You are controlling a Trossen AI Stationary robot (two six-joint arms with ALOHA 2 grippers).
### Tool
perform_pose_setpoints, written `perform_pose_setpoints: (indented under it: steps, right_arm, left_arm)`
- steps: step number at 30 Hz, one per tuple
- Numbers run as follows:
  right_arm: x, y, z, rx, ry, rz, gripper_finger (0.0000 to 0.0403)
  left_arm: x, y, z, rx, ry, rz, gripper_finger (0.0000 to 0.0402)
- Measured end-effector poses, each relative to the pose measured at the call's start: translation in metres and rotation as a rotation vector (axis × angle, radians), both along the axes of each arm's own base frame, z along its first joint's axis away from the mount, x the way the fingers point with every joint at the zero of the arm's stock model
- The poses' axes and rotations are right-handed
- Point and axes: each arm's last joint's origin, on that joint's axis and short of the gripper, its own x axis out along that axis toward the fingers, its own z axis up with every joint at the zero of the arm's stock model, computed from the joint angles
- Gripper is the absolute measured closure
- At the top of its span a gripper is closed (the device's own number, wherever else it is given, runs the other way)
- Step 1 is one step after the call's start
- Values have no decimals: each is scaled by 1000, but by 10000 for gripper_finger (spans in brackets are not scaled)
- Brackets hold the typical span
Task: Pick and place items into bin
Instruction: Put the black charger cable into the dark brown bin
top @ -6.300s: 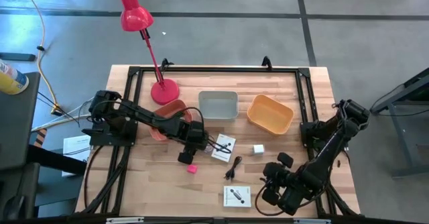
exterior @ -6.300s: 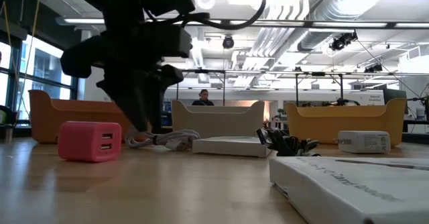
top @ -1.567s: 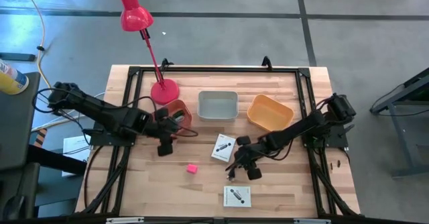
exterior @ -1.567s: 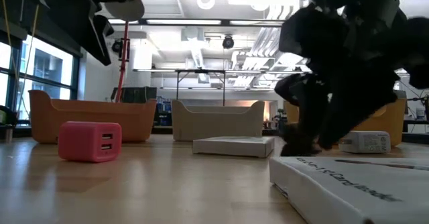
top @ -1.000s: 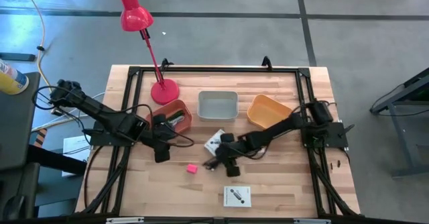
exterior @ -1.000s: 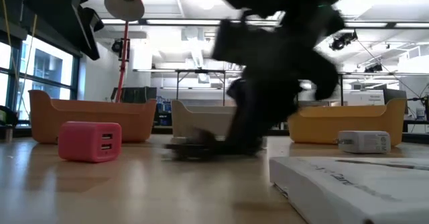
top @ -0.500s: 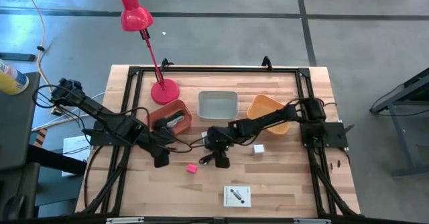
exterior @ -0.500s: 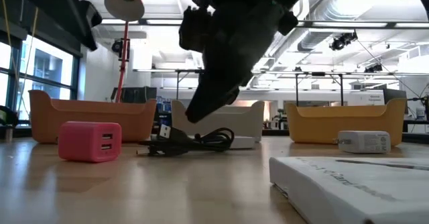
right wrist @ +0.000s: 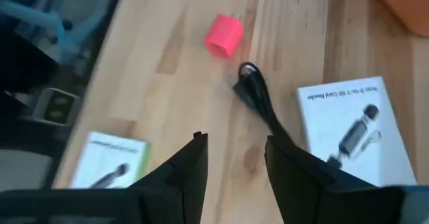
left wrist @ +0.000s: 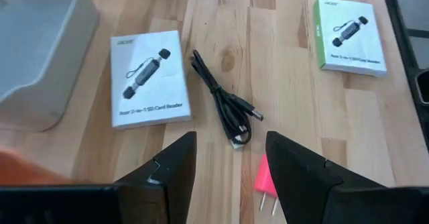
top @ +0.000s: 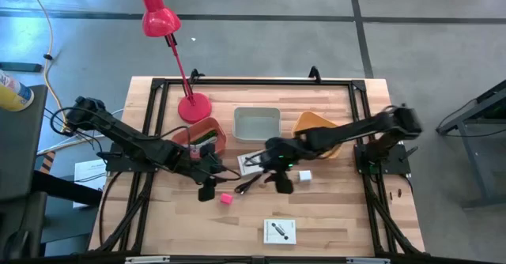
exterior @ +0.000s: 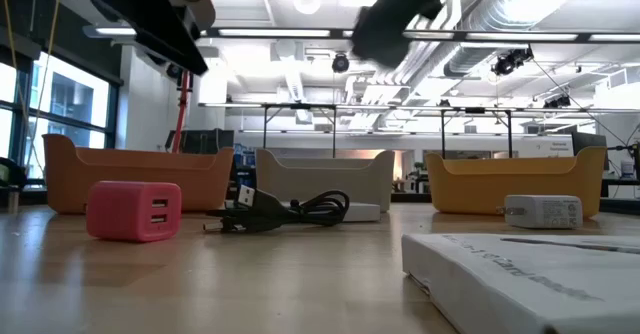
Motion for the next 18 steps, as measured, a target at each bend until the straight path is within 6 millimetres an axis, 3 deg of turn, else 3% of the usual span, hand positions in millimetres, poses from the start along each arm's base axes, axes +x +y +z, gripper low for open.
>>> perform_pose_setpoints:
  steps: [8,14,18]
  right_arm:
    - [-89,-4,49,14,-168,-236,263]
    - [-165,-8,57,28,-329,-319,263]
    - [-203,-13,55,71,-412,-315,263]
  left_arm:
    - [36,13,-24,-58,-48,22,236]
    - [65,16,-37,-136,-26,20,236]
    - [91,10,-37,-124,-18,-5,236]
